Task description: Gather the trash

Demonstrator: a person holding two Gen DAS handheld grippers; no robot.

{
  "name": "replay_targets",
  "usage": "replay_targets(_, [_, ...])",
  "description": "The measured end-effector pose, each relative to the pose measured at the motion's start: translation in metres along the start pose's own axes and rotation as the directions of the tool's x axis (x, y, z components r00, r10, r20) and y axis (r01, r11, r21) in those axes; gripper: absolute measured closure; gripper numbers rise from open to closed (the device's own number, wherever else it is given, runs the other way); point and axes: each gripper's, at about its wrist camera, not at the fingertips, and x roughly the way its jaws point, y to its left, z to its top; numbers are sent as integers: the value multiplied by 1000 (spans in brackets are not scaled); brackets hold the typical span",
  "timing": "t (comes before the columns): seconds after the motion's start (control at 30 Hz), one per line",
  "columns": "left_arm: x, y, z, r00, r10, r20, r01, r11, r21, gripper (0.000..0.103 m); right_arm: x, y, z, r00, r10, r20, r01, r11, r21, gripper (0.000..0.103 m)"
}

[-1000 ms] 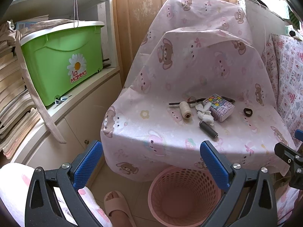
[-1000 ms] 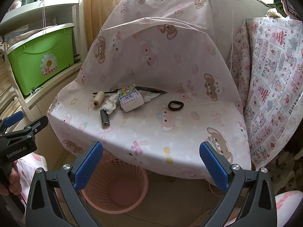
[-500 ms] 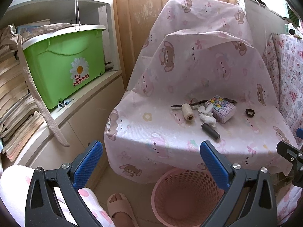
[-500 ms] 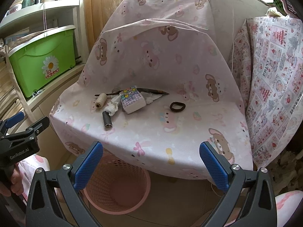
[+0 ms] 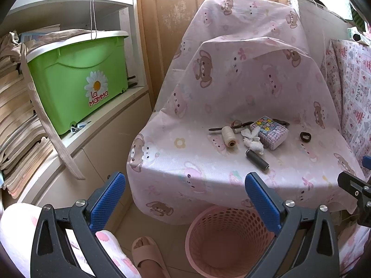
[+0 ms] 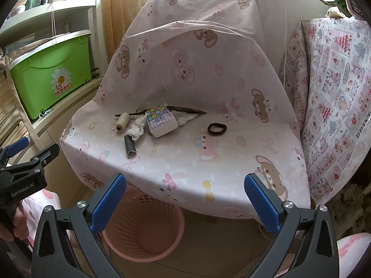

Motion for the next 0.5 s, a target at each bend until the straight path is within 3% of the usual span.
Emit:
replay_targets(0.17, [3, -2, -1, 1000, 9, -9, -9, 1000, -1, 1, 9, -3, 1, 999, -24, -41, 24, 1000, 1, 0])
replay_targets(0.5, [2, -4, -3, 1000, 12, -21, -12, 1000, 7, 1, 22, -6, 0, 994, 13, -111, -9, 999, 31, 0])
